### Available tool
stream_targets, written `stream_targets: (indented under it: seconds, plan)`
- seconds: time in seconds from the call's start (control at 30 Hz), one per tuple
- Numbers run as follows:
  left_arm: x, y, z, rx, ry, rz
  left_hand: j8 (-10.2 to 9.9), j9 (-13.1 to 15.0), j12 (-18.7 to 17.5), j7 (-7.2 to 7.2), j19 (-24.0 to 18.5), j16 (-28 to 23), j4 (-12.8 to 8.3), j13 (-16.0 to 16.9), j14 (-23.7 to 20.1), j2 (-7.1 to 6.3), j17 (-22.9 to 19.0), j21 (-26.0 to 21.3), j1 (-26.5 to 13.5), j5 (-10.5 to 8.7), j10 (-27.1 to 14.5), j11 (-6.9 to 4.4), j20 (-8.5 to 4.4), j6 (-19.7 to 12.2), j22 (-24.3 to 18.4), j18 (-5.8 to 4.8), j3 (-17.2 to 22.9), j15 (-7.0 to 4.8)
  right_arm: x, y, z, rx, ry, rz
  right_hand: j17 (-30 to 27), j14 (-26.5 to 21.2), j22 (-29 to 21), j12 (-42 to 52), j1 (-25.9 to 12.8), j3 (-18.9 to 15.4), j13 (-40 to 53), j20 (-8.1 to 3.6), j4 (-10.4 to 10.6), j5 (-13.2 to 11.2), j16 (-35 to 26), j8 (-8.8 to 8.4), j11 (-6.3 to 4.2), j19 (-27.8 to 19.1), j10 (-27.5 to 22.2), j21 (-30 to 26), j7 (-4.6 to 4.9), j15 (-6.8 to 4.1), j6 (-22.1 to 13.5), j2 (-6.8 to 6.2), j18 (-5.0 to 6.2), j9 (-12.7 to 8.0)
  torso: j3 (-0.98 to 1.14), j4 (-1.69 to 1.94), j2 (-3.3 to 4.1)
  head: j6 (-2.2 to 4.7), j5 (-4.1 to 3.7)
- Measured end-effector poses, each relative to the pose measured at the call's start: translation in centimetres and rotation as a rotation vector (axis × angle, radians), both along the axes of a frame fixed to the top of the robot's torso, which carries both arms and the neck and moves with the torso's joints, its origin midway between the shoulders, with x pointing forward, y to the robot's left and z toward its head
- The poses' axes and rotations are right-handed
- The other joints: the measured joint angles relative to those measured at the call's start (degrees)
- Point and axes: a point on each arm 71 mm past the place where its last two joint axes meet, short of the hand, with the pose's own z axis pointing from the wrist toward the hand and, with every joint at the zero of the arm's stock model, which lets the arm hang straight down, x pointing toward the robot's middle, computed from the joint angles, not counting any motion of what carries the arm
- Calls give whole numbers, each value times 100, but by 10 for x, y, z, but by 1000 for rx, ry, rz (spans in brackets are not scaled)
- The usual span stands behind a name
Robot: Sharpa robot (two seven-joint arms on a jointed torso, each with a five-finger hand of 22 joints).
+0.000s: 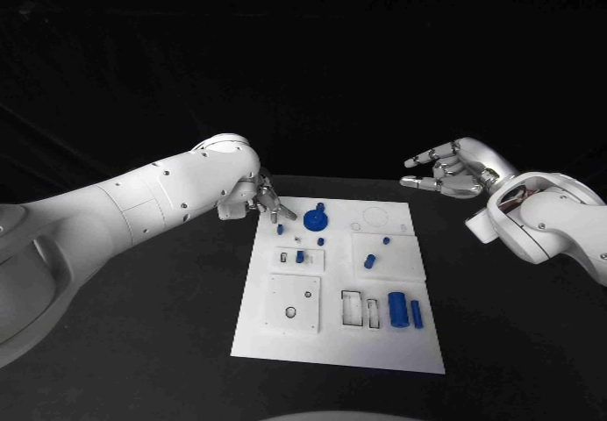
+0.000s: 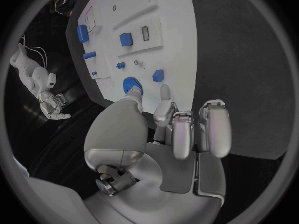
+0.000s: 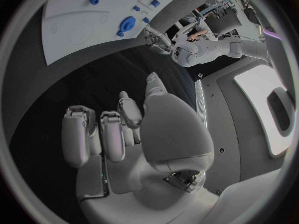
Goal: Assemble the parts on the task board
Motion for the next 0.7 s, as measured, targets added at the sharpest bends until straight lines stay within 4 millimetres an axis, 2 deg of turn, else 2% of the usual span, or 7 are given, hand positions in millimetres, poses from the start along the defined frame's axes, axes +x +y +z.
stream_targets:
  seconds: [0.27, 0.53, 0.7]
  plan:
    - [-2, -2, -4, 13, 22, -21, 32, 0, 12, -13, 0, 0, -7, 13, 0, 71, -1, 34, 50, 0, 20, -20, 0, 52, 0, 0, -41, 0, 0, 0, 0, 0, 1, 1, 0, 0, 0, 0, 0, 0, 0, 0, 0, 0, 0, 0, 0, 0, 0, 0, 0, 0, 0, 0, 0, 0, 7, 7, -9, -10, -4]
    - [-3, -2, -6, 25, 40, -32, 53, 0, 12, -13, 0, 0, -23, 13, 0, 161, -1, 34, 140, 0, 20, -20, 0, 52, 0, 0, -56, 0, 0, 0, 0, 0, 2, 1, -1, 0, 0, 0, 0, 0, 0, 0, 0, 0, 0, 0, 0, 0, 0, 0, 0, 0, 0, 0, 0, 0, 4, 6, -9, -10, 12]
    - [-3, -2, -7, 29, 46, -35, 53, 0, 12, -12, 0, 0, -38, 12, 20, 165, -1, 34, 210, 0, 33, -34, 0, 52, 0, 0, -72, -20, 0, 0, 0, 0, 2, 2, -1, 0, 0, 0, 0, 0, 1, 0, 0, 0, 0, 0, 0, 0, 0, 0, 0, 0, 0, 0, 0, 0, 3, 3, -9, -9, 15]
